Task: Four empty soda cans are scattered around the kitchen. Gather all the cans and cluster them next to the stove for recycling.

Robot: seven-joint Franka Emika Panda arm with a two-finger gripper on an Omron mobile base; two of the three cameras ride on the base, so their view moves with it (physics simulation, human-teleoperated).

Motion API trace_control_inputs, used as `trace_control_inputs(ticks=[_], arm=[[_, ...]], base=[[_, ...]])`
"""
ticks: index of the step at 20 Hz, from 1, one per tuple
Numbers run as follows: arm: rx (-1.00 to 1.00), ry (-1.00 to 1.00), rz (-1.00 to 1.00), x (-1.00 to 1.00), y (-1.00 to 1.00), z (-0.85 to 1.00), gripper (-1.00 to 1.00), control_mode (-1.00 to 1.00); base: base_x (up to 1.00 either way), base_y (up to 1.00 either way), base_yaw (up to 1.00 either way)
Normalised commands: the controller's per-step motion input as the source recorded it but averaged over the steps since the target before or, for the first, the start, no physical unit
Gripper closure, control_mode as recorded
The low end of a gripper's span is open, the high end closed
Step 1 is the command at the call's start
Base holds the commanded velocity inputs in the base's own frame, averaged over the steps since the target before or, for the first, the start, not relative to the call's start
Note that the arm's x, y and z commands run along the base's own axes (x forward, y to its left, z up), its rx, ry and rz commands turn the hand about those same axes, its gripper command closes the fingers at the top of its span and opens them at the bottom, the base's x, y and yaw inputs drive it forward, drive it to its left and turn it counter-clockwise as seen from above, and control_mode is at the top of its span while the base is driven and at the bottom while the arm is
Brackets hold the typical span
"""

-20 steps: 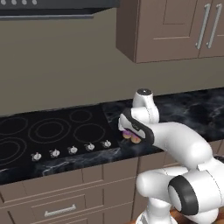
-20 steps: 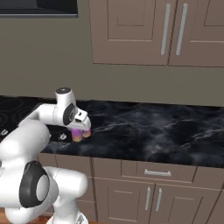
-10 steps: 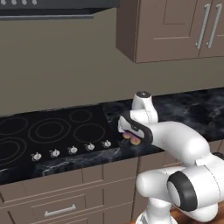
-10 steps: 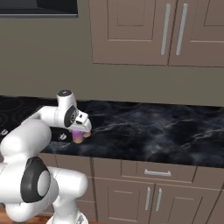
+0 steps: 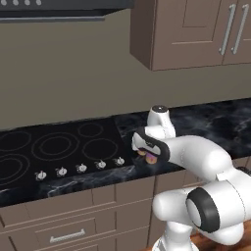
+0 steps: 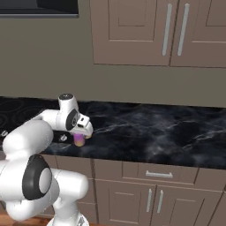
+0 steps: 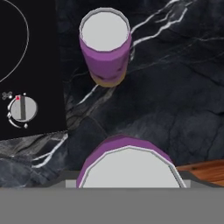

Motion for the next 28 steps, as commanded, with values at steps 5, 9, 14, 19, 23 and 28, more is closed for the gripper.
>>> trace_control_inputs(ticks=[5,9,14,19,23,28], arm=[[0.0,0.0,-0.01,0.03,0.0,-0.11,1.0,-1.0],[0.0,0.0,-0.01,0.04,0.01,-0.1,1.0,-1.0],[0.0,0.0,-0.01,0.04,0.01,-0.1,1.0,-1.0],[0.0,0.0,-0.01,0.07,0.01,-0.07,1.0,-1.0],[0.0,0.0,0.0,0.05,0.0,-0.05,1.0,-1.0],[0.0,0.0,0.0,0.01,0.0,-0.02,1.0,-1.0]], base=[[0.0,0.0,0.0],[0.0,0.0,0.0],[0.0,0.0,0.0],[0.0,0.0,0.0],[0.0,0.0,0.0],[0.0,0.0,0.0]])
